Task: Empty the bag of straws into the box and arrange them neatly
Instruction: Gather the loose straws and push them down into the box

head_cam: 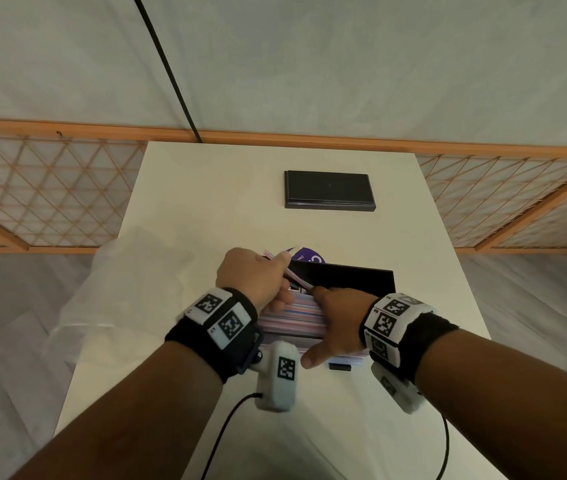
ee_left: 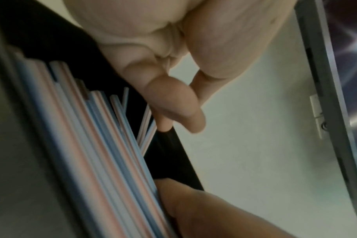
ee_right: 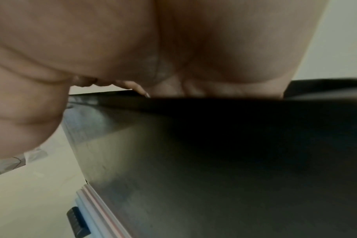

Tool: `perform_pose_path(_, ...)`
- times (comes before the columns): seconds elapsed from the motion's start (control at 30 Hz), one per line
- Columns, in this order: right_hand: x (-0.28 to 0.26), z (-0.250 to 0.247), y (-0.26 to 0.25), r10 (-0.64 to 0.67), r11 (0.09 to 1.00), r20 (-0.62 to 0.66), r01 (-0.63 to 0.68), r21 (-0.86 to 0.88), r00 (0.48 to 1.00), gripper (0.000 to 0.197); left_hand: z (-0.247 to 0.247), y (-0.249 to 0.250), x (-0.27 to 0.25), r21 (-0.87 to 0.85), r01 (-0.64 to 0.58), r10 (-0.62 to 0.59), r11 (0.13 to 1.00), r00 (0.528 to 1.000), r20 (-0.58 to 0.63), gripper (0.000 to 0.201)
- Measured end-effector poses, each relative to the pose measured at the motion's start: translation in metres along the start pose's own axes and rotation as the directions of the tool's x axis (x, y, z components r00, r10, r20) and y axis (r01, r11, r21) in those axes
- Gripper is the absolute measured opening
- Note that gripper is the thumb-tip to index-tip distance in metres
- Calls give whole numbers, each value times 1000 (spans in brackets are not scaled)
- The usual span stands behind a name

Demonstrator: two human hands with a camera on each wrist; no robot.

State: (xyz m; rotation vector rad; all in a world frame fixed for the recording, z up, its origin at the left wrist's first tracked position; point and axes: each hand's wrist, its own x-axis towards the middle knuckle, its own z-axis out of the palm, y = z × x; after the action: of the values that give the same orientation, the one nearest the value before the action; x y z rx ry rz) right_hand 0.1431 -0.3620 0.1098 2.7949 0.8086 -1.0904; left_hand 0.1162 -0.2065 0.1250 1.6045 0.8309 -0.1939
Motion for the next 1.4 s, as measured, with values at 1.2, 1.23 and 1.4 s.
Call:
perform_pose_path(1.2,-5,-16,1,6,995,20,-8,96,1000,110,-62,19,0,73,-251,257,965,962,-96,10)
perform_pose_path(1.23,-5,-16,1,10,996,22,-12,87,1000,109,-61,16,1,97,-237,244,967,967,-78,11)
perform_pose_path(1.4,-5,-15,0,45,998,29,-46,35,999,103,-51,-3,0,287,-170,158,943,985,65,12)
